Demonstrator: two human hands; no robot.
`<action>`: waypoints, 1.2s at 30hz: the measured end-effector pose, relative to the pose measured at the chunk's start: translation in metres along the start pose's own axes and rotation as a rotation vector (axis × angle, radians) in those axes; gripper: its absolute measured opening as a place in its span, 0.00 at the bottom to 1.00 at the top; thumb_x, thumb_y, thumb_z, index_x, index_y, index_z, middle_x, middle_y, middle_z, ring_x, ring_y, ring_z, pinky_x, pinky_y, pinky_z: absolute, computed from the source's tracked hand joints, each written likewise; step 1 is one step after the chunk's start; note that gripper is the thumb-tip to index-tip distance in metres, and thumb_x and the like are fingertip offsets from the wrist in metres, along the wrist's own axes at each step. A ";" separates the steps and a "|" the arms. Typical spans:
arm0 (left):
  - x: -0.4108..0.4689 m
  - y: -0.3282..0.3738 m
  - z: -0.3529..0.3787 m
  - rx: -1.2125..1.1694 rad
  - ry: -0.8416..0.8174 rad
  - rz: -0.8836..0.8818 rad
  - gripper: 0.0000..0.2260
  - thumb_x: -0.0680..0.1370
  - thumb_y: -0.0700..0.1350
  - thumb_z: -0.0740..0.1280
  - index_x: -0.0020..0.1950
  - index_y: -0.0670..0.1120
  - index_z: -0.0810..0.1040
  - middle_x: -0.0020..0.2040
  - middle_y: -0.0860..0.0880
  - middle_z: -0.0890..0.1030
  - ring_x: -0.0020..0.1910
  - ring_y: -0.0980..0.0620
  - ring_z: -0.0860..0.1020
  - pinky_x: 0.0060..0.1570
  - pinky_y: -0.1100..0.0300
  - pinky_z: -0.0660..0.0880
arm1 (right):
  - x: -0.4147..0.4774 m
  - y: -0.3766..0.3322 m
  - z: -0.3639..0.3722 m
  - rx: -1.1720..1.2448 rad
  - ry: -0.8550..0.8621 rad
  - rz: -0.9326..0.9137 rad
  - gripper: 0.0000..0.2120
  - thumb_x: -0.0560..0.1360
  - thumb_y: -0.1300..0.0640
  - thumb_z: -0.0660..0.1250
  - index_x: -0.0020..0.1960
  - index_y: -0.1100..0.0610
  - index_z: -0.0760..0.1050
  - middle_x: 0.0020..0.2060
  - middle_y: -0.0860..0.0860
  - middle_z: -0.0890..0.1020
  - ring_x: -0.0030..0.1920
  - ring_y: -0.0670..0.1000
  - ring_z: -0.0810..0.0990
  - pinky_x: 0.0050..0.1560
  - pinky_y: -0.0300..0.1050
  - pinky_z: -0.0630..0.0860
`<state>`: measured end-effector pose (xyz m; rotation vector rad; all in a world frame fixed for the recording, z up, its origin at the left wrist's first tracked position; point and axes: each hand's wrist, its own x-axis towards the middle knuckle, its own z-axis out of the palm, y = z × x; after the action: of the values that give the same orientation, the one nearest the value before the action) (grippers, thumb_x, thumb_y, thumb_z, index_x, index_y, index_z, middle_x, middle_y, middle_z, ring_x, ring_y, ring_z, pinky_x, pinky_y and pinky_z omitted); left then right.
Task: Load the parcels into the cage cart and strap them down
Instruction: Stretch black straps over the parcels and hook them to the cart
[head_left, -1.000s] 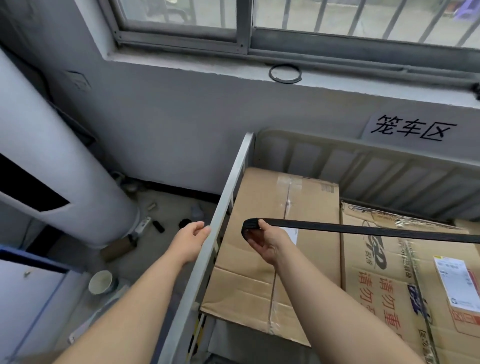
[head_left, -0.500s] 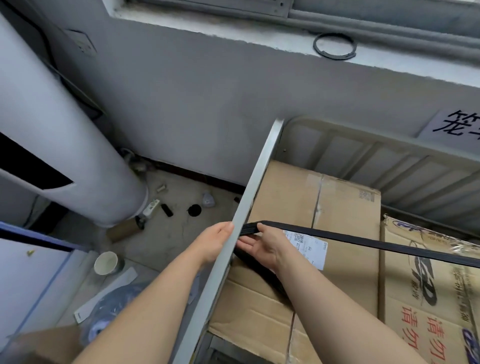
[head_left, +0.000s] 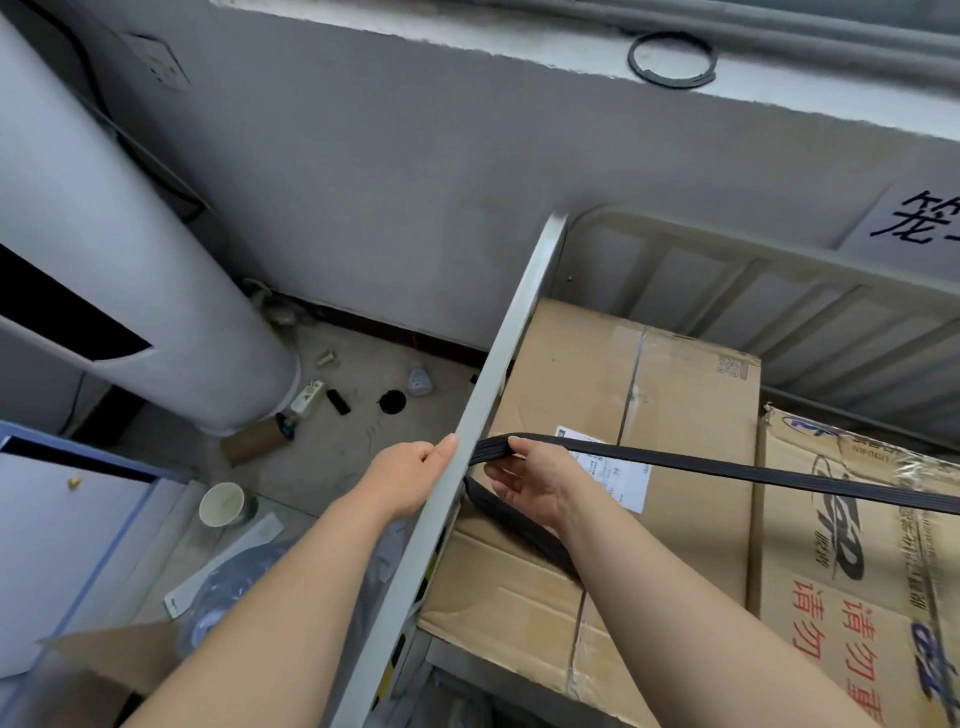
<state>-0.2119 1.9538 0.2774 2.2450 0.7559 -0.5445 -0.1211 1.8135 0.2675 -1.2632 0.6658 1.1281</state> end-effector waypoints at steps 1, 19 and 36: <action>-0.004 -0.004 -0.001 0.007 -0.001 -0.014 0.26 0.81 0.62 0.48 0.36 0.44 0.67 0.37 0.45 0.74 0.37 0.48 0.72 0.36 0.56 0.65 | -0.003 0.001 -0.002 -0.005 0.003 -0.003 0.13 0.82 0.57 0.55 0.43 0.55 0.74 0.38 0.53 0.80 0.41 0.51 0.77 0.40 0.43 0.71; -0.054 -0.022 0.015 -0.132 0.383 -0.012 0.25 0.82 0.53 0.59 0.28 0.44 0.61 0.26 0.47 0.66 0.28 0.51 0.64 0.30 0.56 0.58 | -0.031 0.025 -0.023 0.016 -0.008 -0.041 0.17 0.83 0.54 0.53 0.69 0.54 0.68 0.62 0.57 0.78 0.57 0.56 0.78 0.54 0.49 0.70; -0.073 -0.027 0.026 -0.138 0.049 -0.177 0.19 0.84 0.46 0.45 0.58 0.37 0.71 0.61 0.35 0.75 0.59 0.40 0.72 0.57 0.51 0.68 | -0.027 0.100 -0.014 -0.092 -0.101 0.012 0.22 0.82 0.47 0.52 0.53 0.59 0.80 0.58 0.57 0.79 0.59 0.57 0.76 0.65 0.54 0.67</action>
<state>-0.2876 1.9245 0.2880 2.0831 0.9937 -0.5069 -0.2202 1.7841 0.2490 -1.2724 0.5520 1.2359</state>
